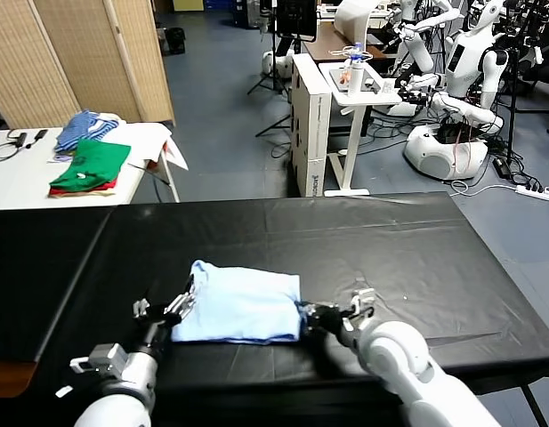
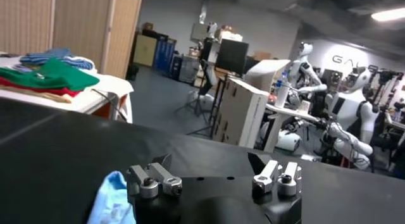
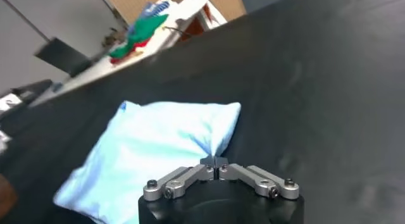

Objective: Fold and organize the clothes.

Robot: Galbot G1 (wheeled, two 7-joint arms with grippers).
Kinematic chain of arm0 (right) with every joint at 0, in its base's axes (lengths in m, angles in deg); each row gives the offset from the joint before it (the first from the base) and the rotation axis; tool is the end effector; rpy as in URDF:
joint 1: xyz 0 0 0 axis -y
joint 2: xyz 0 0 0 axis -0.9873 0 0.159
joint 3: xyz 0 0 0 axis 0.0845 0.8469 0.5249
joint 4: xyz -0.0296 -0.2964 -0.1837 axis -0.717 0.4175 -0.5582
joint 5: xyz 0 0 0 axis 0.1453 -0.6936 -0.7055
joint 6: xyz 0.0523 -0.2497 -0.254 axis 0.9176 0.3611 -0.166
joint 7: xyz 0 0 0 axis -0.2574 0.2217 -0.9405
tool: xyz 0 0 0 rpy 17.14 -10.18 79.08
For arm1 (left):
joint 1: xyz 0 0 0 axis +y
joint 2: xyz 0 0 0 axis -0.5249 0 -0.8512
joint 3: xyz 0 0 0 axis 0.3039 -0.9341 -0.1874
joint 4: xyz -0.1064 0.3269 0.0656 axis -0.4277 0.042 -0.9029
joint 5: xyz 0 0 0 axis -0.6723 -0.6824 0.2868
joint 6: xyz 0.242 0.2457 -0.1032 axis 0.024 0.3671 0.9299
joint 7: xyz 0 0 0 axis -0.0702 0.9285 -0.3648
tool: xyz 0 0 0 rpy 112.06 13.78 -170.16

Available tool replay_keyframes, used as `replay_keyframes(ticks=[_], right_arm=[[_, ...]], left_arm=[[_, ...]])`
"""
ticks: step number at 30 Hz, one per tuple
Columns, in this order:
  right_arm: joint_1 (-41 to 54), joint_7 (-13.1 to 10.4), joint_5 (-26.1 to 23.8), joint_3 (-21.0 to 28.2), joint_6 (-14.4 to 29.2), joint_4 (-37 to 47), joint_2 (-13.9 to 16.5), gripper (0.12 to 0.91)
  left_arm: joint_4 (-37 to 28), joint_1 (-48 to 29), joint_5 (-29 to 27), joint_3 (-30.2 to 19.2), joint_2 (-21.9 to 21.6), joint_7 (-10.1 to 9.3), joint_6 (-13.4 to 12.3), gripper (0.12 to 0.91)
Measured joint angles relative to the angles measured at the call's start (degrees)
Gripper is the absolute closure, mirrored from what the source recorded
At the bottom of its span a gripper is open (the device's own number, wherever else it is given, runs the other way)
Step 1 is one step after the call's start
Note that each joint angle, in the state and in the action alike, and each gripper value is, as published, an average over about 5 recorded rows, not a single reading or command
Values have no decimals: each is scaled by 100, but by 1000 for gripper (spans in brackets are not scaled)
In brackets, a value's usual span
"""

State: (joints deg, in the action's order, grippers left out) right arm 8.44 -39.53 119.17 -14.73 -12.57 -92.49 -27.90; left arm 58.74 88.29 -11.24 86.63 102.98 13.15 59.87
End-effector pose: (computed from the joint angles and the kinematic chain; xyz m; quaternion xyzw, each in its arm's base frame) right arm 0.3039 0.0068 -0.2595 0.2563 -0.9002 -0.0981 0.3382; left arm 0.1843 0.0358 -0.2591 -0.0007 -0.9898 0.1109 0.0895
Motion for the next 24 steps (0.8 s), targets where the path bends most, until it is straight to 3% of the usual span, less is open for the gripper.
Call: replay_keyframes(ticks=[3,6,9,13,17,20,24], right_arm=[[-16,96,-110,-138,1,-104,252,882],[13,298,-369,-189,110,-121,409,805],[43,453,-634,-217,197,-126,516,636],[-18,480,-787,-281,160,-207,645,370],[-171,493,-949,-402,148,-365,783,171],[-315,514,-1135,-509,240,-498,871,125],[-605,499,-1438,-692,621,-706,996,119]], left_arm=[[-19,-2,2,8,-26,-23,-1,123],[-24,11,3,18,-36,-55,-7,123],[-14,37,7,27,-37,-76,-20,123],[10,92,17,36,-70,-87,-97,123],[-17,185,104,44,-180,-62,-411,123],[-26,274,150,79,-294,-25,-574,123],[117,464,244,142,-465,-100,-523,123]])
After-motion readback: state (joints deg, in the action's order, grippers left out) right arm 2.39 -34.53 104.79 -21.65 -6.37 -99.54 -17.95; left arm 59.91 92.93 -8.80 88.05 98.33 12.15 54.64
